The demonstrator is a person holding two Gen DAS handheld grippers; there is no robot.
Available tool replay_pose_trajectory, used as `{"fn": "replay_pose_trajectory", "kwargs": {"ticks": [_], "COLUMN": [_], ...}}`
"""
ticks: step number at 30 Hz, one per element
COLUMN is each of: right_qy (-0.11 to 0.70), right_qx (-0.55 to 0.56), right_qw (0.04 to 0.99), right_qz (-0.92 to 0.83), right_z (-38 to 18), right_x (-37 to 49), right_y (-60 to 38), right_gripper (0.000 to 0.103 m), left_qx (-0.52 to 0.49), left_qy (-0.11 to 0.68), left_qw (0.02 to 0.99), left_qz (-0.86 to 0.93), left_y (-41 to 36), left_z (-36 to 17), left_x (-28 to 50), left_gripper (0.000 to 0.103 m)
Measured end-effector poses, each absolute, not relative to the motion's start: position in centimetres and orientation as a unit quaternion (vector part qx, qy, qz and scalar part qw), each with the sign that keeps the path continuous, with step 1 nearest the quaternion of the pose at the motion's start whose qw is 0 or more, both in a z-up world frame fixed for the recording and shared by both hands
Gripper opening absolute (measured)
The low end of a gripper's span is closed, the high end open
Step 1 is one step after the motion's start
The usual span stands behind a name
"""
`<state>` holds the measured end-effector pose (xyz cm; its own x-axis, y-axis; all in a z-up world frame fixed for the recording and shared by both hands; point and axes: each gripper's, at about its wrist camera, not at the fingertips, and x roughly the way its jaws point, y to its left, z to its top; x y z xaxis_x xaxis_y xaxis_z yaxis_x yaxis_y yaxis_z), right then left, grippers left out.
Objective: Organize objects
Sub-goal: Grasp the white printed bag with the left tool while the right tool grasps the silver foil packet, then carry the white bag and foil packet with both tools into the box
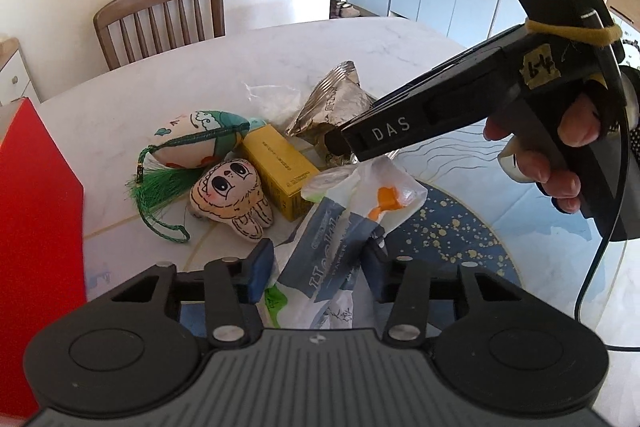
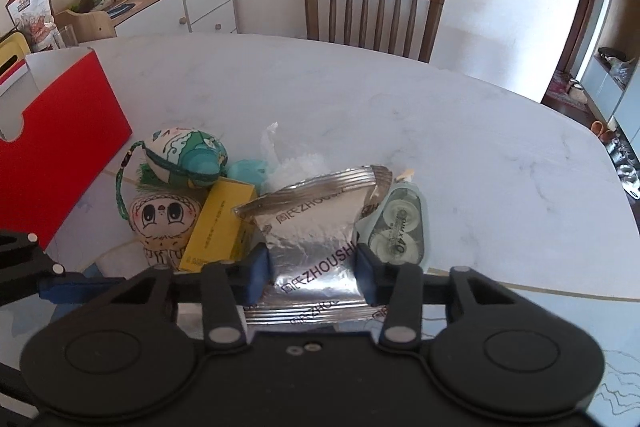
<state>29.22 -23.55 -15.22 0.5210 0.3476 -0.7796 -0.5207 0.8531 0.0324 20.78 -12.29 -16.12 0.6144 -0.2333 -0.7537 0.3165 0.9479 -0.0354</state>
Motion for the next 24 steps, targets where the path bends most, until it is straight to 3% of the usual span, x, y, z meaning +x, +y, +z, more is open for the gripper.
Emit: {"fn": "replay_pose_trajectory", "kwargs": {"ticks": [9,10,11,12,24], "right_qy": [0.409,0.407,0.405,0.403,0.376], "right_qx": [-0.092,-0.093,-0.093,-0.094,-0.106], "right_qw": [0.873,0.874,0.875,0.876,0.887], "right_qz": [0.249,0.248,0.248,0.248,0.248], "right_z": [-12.9,-12.6,-12.3,-11.9,-8.0], "right_x": [27.8,27.5,27.4,27.2,24.0], "right_y": [-24.6,-24.6,-24.6,-24.6,-23.4], "right_gripper": [0.043,0.043,0.043,0.043,0.043], "left_qx": [0.006,0.003,0.000,-0.002,-0.042], "left_qy": [0.403,0.400,0.398,0.399,0.382], "left_qw": [0.901,0.902,0.902,0.902,0.911], "left_qz": [-0.162,-0.163,-0.165,-0.165,-0.150], "left_y": [-11.8,-11.7,-11.7,-11.6,-9.9], "left_z": [-13.9,-13.5,-13.2,-12.9,-10.6], "left_x": [19.6,19.3,19.0,18.8,16.1], "left_gripper": [0.040,0.037,0.023,0.021,0.015]}}
